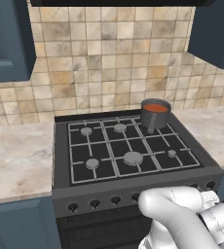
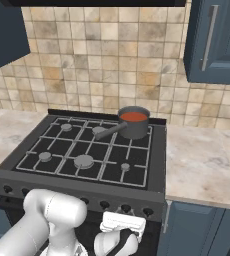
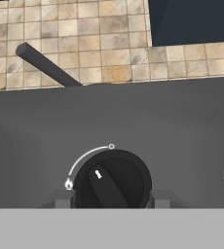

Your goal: Wait until the marinara sauce is simmered to a deep red color and then turn off the stove.

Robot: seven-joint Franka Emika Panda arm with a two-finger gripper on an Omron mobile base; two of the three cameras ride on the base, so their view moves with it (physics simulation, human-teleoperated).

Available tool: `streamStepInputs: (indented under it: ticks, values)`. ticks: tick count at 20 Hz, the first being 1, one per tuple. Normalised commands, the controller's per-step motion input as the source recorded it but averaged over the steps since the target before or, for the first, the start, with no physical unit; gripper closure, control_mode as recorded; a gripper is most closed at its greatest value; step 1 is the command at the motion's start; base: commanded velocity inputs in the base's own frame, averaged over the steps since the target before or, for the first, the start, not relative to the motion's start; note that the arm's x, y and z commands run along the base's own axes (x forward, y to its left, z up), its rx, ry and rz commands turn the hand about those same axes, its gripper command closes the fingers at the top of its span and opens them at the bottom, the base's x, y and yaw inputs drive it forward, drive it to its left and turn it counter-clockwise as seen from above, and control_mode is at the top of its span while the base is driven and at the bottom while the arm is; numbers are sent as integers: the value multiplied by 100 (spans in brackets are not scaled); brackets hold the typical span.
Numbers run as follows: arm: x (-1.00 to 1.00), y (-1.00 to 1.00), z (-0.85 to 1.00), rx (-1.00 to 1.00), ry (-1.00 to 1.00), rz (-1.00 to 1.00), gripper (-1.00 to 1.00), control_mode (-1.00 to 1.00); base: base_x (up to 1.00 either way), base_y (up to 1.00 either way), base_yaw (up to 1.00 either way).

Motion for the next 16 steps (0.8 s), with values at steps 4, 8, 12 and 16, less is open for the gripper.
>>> streamStepInputs:
  ticks: [4, 8, 12, 16]
  values:
    - [0, 0, 0, 0, 0, 0, 100, -100, 0, 0, 0]
    - [0, 0, 0, 0, 0, 0, 100, -100, 0, 0, 0]
    - [0, 0, 0, 0, 0, 0, 100, -100, 0, 0, 0]
    - [0, 0, 0, 0, 0, 0, 100, -100, 0, 0, 0]
